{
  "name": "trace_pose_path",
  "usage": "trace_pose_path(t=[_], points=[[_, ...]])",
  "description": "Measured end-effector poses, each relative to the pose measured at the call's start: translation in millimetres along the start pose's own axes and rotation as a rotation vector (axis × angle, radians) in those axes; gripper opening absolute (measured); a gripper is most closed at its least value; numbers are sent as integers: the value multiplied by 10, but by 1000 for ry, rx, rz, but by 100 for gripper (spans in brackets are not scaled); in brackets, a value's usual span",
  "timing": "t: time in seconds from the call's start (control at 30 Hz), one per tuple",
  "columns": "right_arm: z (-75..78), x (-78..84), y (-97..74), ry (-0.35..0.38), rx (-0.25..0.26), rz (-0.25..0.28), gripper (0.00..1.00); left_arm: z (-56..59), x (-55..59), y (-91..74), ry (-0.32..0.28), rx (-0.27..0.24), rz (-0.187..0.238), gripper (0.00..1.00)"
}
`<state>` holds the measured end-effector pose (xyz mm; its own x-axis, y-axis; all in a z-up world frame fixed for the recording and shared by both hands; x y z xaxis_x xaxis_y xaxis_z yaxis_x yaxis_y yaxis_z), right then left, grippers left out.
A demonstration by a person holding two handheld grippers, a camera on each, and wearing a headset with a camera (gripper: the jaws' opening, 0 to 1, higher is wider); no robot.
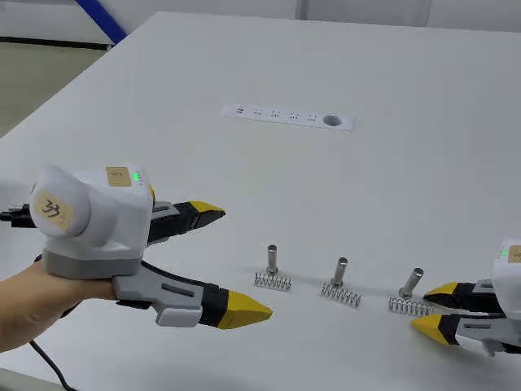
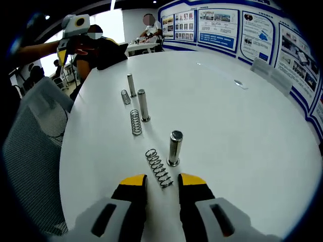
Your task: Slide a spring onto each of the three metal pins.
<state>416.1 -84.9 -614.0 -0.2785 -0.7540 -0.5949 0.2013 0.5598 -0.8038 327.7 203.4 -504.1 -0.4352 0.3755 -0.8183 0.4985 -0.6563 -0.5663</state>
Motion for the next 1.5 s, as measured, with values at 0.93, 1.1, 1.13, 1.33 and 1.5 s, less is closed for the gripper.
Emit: trace_pose_path(t=[0.93,1.1,1.13,1.33,1.5], points=[[-97,-27,-16,-123,-54,-39,11,24,-8,-73,3,-19,-4,90],[-110,-31,-68,-121,-44,-36,11,49,-14,-97,5,-23,1,90],[-119,-38,-88,-128,-43,-37,11,56,-15,-99,6,-23,1,90],[-189,-147,-285,-176,-42,-22,10,118,-50,-83,19,-22,5,90],[-240,-308,-466,-211,-40,2,10,168,-133,-45,38,-12,15,90]])
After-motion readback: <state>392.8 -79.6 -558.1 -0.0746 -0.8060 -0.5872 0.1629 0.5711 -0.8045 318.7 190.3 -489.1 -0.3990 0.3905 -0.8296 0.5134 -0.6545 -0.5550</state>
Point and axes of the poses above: the centre of the closed fingertips' face, and the gripper's own axes: y roughly forward along the fingers, z roughly to its right, x roughly out of its underside, the point moved 7 cm from there along -y, roughly backward along the fingers, and after that the axes turned 7 degrees about -z, right-handed, at the moved point
